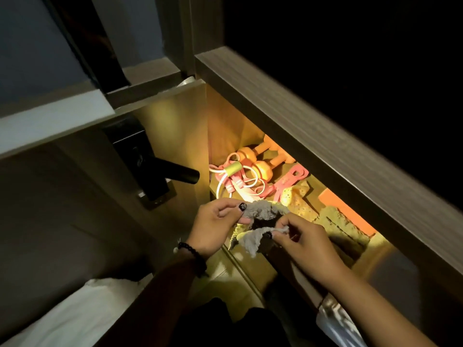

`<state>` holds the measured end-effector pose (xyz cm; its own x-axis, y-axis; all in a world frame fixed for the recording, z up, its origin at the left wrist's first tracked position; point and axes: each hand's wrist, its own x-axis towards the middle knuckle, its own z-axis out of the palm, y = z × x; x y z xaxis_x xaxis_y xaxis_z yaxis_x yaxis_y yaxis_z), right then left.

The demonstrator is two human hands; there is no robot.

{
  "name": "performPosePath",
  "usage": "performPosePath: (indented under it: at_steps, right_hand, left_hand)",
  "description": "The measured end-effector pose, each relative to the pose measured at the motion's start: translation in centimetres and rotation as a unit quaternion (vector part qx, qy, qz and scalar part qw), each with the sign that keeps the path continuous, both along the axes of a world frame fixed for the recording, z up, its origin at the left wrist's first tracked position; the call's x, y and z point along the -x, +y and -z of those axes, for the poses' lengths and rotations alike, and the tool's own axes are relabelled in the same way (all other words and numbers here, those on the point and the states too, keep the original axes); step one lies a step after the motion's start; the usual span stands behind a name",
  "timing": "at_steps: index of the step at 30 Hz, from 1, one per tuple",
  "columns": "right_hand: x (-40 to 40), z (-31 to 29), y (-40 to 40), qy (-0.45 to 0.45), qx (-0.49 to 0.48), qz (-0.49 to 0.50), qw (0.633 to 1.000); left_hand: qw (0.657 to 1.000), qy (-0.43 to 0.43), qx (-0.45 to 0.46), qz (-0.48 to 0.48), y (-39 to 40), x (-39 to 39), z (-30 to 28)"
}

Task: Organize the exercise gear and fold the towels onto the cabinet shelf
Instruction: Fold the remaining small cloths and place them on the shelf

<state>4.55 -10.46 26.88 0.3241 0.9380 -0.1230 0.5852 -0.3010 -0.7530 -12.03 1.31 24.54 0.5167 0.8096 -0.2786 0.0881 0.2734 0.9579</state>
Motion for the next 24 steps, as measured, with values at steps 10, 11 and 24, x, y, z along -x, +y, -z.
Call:
performPosePath:
  at_steps: [10, 11, 24]
  right_hand:
    - [3.4, 7.4, -0.3, -0.006, -0.167, 0.115, 0.979]
    - [3.9, 8.0, -0.5, -0.015, -0.190, 0.131, 0.973]
    - [13.9, 7.6, -6.7, -0.100, -0.353, 0.331, 0.869]
  left_hand:
    - [0.992, -0.067, -0.042, 0.099, 0.5, -0.8, 4.9]
    - [0.989, -0.080, -0.053, 0.112, 0.4, -0.4, 5.4]
    - [0.891, -0.264, -0.223, 0.294, -4.7, 7.7, 8.0]
